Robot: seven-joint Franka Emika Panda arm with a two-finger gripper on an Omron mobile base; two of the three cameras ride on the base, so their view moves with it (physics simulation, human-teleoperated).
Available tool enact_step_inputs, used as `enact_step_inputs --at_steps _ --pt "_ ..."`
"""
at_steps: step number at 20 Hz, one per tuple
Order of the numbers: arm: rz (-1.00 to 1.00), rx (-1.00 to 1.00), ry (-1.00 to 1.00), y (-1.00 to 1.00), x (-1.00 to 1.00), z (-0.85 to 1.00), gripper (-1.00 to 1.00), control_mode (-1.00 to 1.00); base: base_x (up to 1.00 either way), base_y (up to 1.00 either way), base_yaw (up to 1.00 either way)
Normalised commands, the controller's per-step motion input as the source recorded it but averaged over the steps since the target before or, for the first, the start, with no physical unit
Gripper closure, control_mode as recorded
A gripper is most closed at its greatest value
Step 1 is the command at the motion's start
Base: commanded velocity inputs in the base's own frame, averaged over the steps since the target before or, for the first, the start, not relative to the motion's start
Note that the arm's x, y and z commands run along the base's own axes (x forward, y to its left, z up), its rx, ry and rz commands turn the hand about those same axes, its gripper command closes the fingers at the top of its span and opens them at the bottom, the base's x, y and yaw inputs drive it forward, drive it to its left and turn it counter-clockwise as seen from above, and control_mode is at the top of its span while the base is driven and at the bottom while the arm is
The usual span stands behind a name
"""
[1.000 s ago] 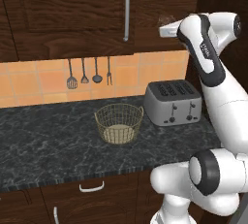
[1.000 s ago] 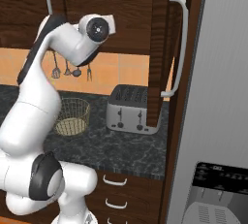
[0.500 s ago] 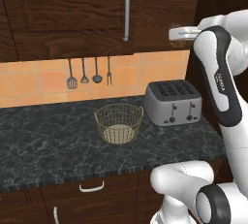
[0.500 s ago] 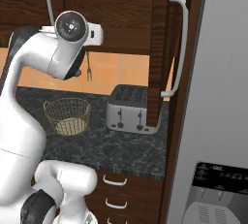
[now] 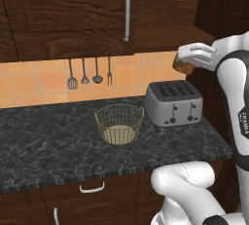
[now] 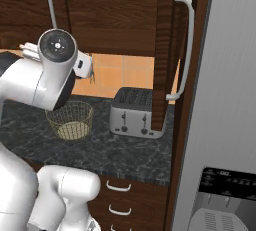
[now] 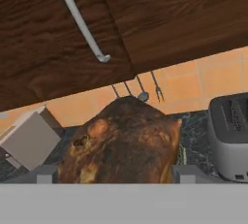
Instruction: Open the cabinet, pick up the bread from the cabinet and place it in the basket. Then move the basket to the dining counter.
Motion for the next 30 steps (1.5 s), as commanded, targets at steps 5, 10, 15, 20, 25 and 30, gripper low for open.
enact_step_inputs --at_steps 5,10,15,20,25,30 --pt "0.00 0.10 0.10 0.31 -0.01 -0.68 1.00 -1.00 0.00 0.00 0.00" --pt "0.00 0.03 0.08 0.36 0.68 -0.64 1.00 -1.00 0.00 0.00 0.00" --pt "0.00 0.00 0.10 0.36 0.58 -0.68 1.00 -1.00 0.00 0.00 0.00" --pt "0.00 0.00 0.13 0.35 0.23 -0.66 1.00 -1.00 0.00 0.00 0.00" --pt "0.00 -0.02 0.16 0.30 0.34 -0.32 1.00 -1.00 0.00 0.00 0.00" --pt "0.00 -0.26 0.07 0.42 0.42 -0.39 1.00 -1.00 0.00 0.00 0.00"
